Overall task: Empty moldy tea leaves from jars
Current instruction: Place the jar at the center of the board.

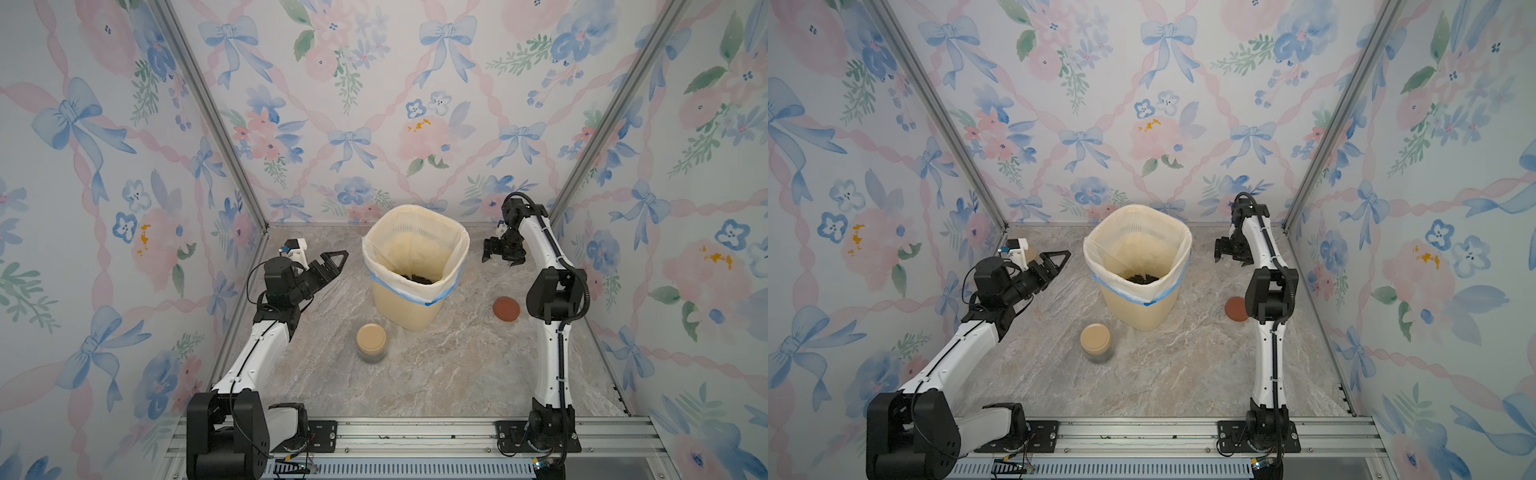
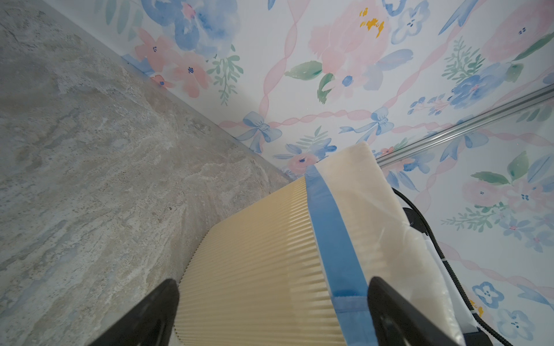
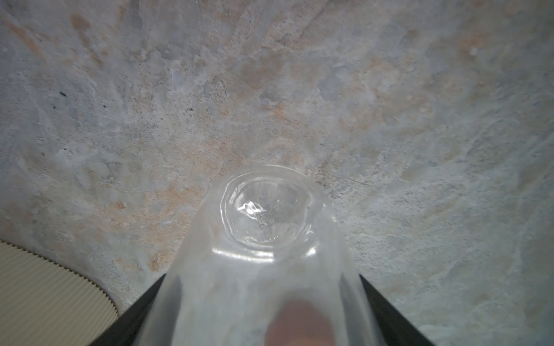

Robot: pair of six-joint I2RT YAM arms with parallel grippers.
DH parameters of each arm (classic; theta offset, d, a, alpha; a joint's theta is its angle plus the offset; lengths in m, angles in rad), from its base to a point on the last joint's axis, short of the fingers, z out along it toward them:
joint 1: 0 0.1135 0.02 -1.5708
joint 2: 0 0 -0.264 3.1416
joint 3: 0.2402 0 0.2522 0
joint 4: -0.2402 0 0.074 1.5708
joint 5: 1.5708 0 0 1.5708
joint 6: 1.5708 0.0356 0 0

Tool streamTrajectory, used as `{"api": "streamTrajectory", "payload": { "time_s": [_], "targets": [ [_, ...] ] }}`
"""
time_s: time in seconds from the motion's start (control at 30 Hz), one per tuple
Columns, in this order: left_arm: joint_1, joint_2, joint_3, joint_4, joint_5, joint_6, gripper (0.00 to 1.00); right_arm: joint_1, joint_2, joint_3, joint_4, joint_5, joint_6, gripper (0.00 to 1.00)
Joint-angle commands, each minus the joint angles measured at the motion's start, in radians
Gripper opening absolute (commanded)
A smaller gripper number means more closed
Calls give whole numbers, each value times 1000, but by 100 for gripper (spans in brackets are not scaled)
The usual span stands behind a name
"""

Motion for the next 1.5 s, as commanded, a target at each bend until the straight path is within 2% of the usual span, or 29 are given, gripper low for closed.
{"api": "streamTrajectory", "payload": {
  "time_s": [0.0, 1.13, 1.43, 1.47],
  "targets": [
    [9, -23, -15, -2, 22, 23, 98, 11, 18, 15, -27, 11, 12, 58],
    [9, -43, -30, -18, 28, 18, 98, -2, 57, -2, -69, -4, -2, 62],
    [8, -42, -32, -18, 26, 18, 98, -4, 34, -5, -41, -25, 13, 80],
    [8, -43, -32, -17, 26, 18, 98, -3, 31, -5, -37, -29, 18, 98]
  ]
}}
